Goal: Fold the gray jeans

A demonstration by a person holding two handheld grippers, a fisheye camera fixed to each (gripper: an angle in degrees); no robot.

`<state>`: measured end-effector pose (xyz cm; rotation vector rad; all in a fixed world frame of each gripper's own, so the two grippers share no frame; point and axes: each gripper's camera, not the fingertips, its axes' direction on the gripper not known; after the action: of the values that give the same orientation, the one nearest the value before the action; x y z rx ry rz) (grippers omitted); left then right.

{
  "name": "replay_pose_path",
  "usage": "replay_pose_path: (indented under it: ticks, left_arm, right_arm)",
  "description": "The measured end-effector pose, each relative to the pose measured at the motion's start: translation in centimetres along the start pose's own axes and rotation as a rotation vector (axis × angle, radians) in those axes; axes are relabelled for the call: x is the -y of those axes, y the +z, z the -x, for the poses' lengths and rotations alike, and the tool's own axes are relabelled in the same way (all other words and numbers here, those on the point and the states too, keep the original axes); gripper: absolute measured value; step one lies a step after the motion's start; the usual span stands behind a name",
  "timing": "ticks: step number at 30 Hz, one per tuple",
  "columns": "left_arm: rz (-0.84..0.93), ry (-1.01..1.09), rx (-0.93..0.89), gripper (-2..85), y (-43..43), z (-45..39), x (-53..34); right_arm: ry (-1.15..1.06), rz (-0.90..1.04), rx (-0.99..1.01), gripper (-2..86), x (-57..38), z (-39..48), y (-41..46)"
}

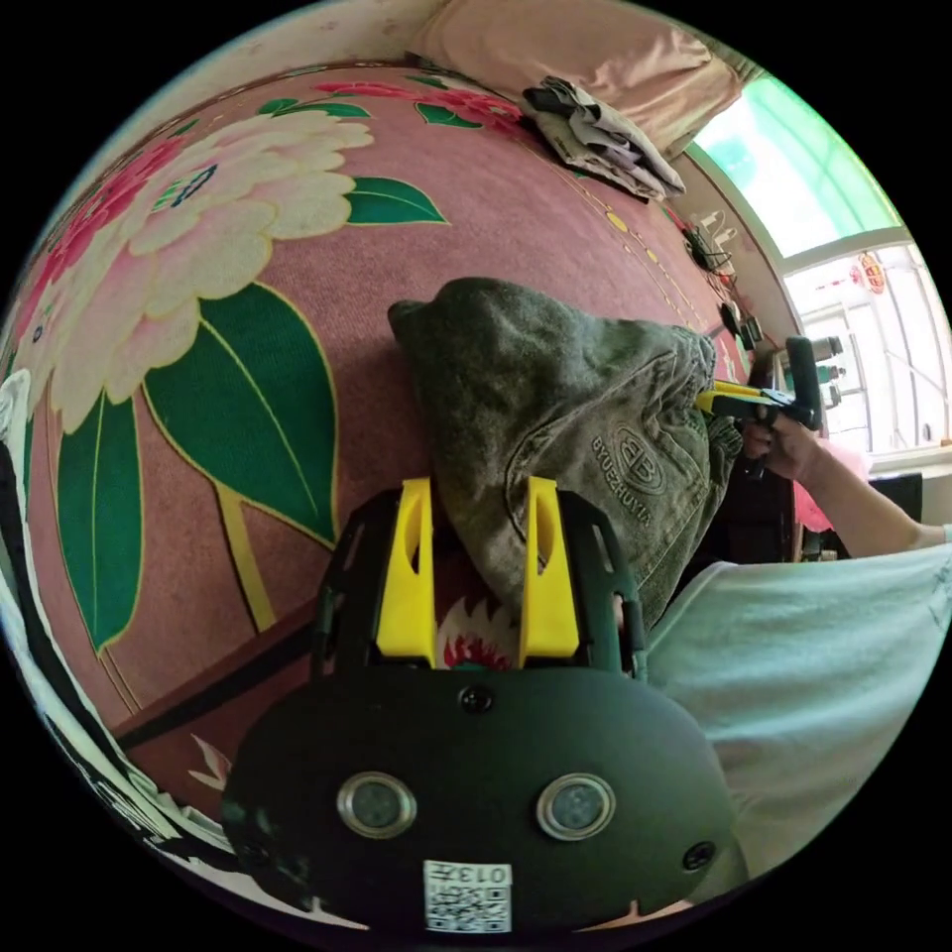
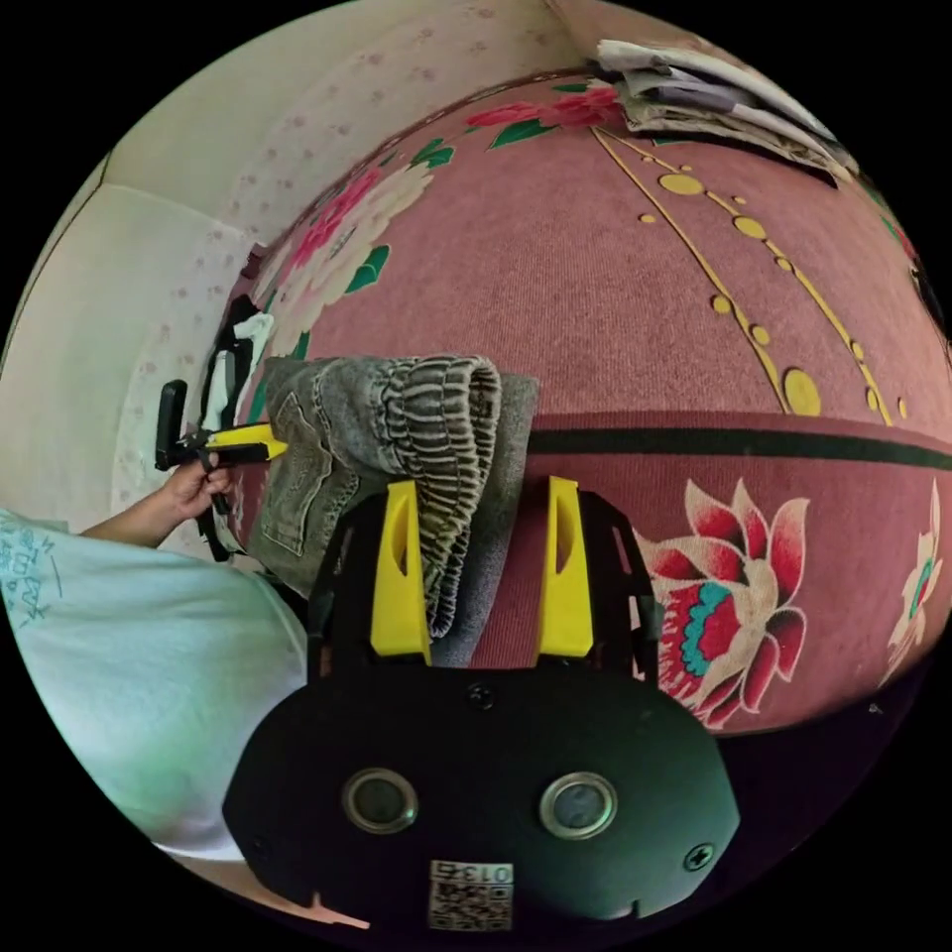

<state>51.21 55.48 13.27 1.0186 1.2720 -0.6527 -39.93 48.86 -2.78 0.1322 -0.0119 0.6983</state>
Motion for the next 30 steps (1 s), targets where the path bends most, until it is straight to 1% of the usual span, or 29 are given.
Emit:
replay_pose_path:
  ticks: [1, 3, 4, 5, 6, 7, 9, 10, 12, 14, 15, 18, 19, 21, 23, 24, 26, 27, 29, 30]
  left_arm:
    - [0.006, 0.004, -0.032, 13.4, -0.4, 0.9, 0.2]
    - [0.000, -0.030, -0.067, 13.3, -0.7, 2.0, 0.5]
    - [-0.009, -0.042, -0.054, 13.0, -0.8, 2.1, 0.6]
    - [-0.014, -0.042, -0.014, 12.1, -0.9, 1.8, 0.8]
    - [-0.013, -0.031, 0.004, 11.4, -1.0, 1.5, 0.9]
    - [-0.008, 0.005, -0.009, 10.1, -0.9, 1.2, 1.3]
    - [0.011, -0.003, -0.029, 8.6, -0.9, 1.7, 1.9]
    - [0.023, -0.010, -0.061, 7.6, -1.1, 2.4, 2.2]
    - [0.022, -0.059, -0.109, 6.8, -1.9, 3.2, 2.3]
    - [-0.026, 0.034, -0.098, 6.3, -4.2, 1.4, 2.2]
    - [-0.044, 0.056, -0.108, 6.2, -4.9, 0.8, 2.2]
    - [-0.146, 0.117, -0.127, 5.9, -8.2, -2.2, 3.1]
    - [-0.200, 0.134, -0.118, 5.9, -9.4, -3.4, 4.0]
    - [-0.293, 0.153, -0.124, 5.9, -11.3, -4.9, 6.1]
    - [-0.390, 0.192, -0.147, 5.9, -13.3, -7.0, 10.2]
    - [-0.404, 0.212, -0.153, 5.9, -13.7, -7.6, 11.5]
    - [-0.447, 0.305, -0.153, 6.0, -14.8, -10.3, 17.7]
    - [-0.452, 0.325, -0.149, 6.0, -15.0, -11.0, 19.5]
    - [-0.483, 0.398, -0.122, 6.1, -15.7, -13.7, 26.7]
    - [-0.489, 0.409, -0.121, 6.1, -15.9, -14.2, 28.6]
  right_arm:
    - [0.005, -0.013, 0.032, 16.1, -0.2, -0.8, -0.1]
    - [-0.004, -0.012, 0.016, 12.7, -0.1, -0.6, 0.1]
    - [-0.045, 0.002, 0.069, 11.3, 0.0, -0.2, 0.3]
    - [0.009, 0.001, 0.089, 10.3, 0.3, -0.2, 0.6]
    - [0.001, 0.006, 0.070, 9.9, 0.4, 0.0, 0.8]
    - [-0.006, 0.010, 0.045, 9.3, 0.6, 0.3, 1.0]
    - [0.031, 0.005, 0.066, 8.1, 0.6, -0.2, 1.1]
    - [0.022, 0.013, 0.052, 7.1, 0.8, 0.1, 1.1]
    - [-0.043, 0.031, -0.051, 5.9, 1.2, 2.1, 0.8]
    - [-0.156, 0.032, -0.175, 5.0, 1.3, 5.4, -0.1]
    - [-0.181, 0.017, -0.187, 4.8, 1.2, 6.2, -0.6]
    - [-0.260, -0.092, -0.221, 4.4, 0.6, 8.7, -3.9]
    - [-0.278, -0.145, -0.259, 4.4, 0.6, 9.0, -5.7]
    - [-0.290, -0.241, -0.287, 4.3, 1.2, 8.1, -9.0]
    - [-0.285, -0.357, -0.290, 4.4, 3.0, 5.1, -14.1]
    - [-0.284, -0.379, -0.295, 4.4, 3.6, 4.2, -15.3]
    - [-0.306, -0.451, -0.361, 4.6, 6.7, 0.8, -19.9]
    - [-0.314, -0.465, -0.381, 4.7, 7.6, 0.1, -20.9]
    - [-0.317, -0.518, -0.433, 4.8, 11.9, -3.5, -24.9]
    - [-0.313, -0.530, -0.442, 4.8, 13.1, -4.4, -25.8]
